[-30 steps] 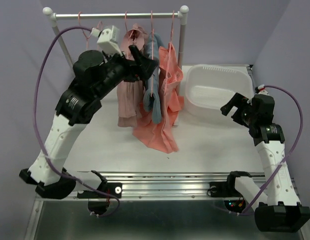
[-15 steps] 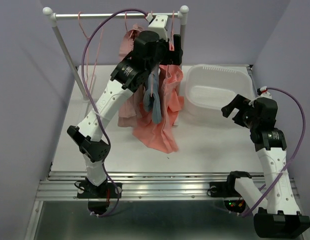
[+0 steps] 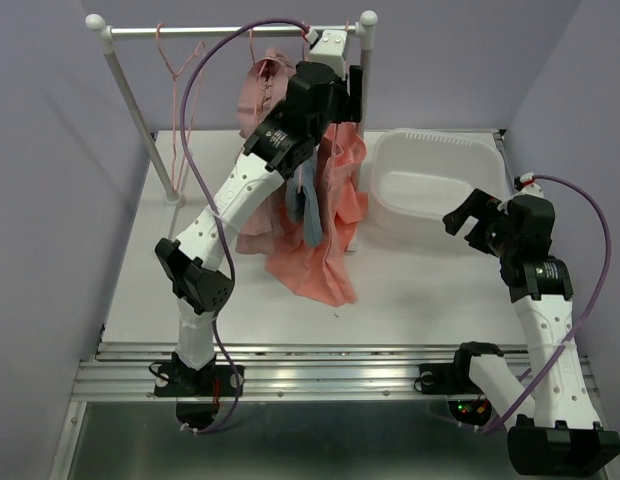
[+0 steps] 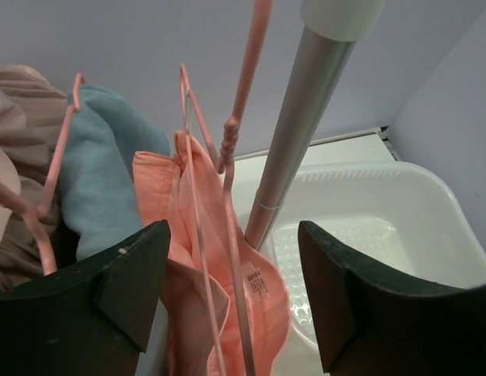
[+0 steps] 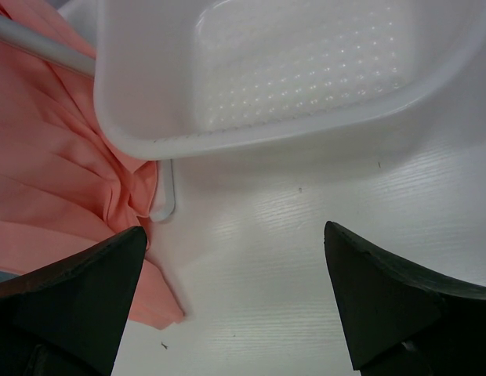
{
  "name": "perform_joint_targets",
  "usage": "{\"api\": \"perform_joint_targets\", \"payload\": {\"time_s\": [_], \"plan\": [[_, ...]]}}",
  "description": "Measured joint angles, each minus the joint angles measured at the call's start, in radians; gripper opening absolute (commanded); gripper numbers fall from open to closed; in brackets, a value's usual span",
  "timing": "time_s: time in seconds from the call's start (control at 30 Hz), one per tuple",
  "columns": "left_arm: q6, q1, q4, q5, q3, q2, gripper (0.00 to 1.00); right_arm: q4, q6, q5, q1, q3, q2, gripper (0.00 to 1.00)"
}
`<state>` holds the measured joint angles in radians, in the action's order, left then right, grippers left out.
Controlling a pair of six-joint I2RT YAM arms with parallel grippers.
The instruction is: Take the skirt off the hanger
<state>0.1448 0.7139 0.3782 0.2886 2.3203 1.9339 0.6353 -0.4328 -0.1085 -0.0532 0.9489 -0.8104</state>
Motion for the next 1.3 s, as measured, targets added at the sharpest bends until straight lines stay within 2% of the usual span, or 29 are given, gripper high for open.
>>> {"api": "perform_joint_targets", "payload": {"time_s": [0.03, 0.13, 0.17, 0.33, 0.37, 0.43, 0.47, 0.87, 1.3], "plan": [[-0.001, 0.0, -0.002, -0.001, 0.003, 0.008, 0.65, 0.0, 0.0, 0.0, 0.0, 0.0, 0.0, 1.0], [-0.008, 0.0, -0.008, 0.0, 0.004, 0.024, 0.56, 0.0, 0.0, 0.0, 0.0, 0.0, 0.0, 1.0], [-0.01, 0.0, -0.008, 0.001, 0.004, 0.027, 0.49, 0.0, 0.0, 0.0, 0.0, 0.0, 0.0, 1.0], [-0.021, 0.0, -0.021, 0.012, 0.004, 0.029, 0.33, 0.0, 0.001, 0.005, 0.0, 0.0, 0.005, 1.0], [-0.023, 0.0, -0.025, 0.014, 0.004, 0.029, 0.23, 0.0, 0.001, 0.005, 0.0, 0.0, 0.007, 1.0], [-0.026, 0.0, -0.027, 0.016, 0.004, 0.029, 0.11, 0.0, 0.002, 0.005, 0.0, 0.0, 0.012, 1.0], [-0.027, 0.0, -0.029, 0.021, 0.004, 0.029, 0.01, 0.0, 0.003, 0.005, 0.0, 0.0, 0.014, 1.0], [-0.047, 0.005, -0.039, 0.039, 0.004, 0.029, 0.0, 0.0, 0.008, 0.014, 0.0, 0.0, 0.028, 1.0], [-0.109, 0.099, -0.157, 0.275, -0.016, 0.003, 0.0, 0.0, 0.011, 0.02, 0.0, 0.0, 0.031, 1.0]]}}
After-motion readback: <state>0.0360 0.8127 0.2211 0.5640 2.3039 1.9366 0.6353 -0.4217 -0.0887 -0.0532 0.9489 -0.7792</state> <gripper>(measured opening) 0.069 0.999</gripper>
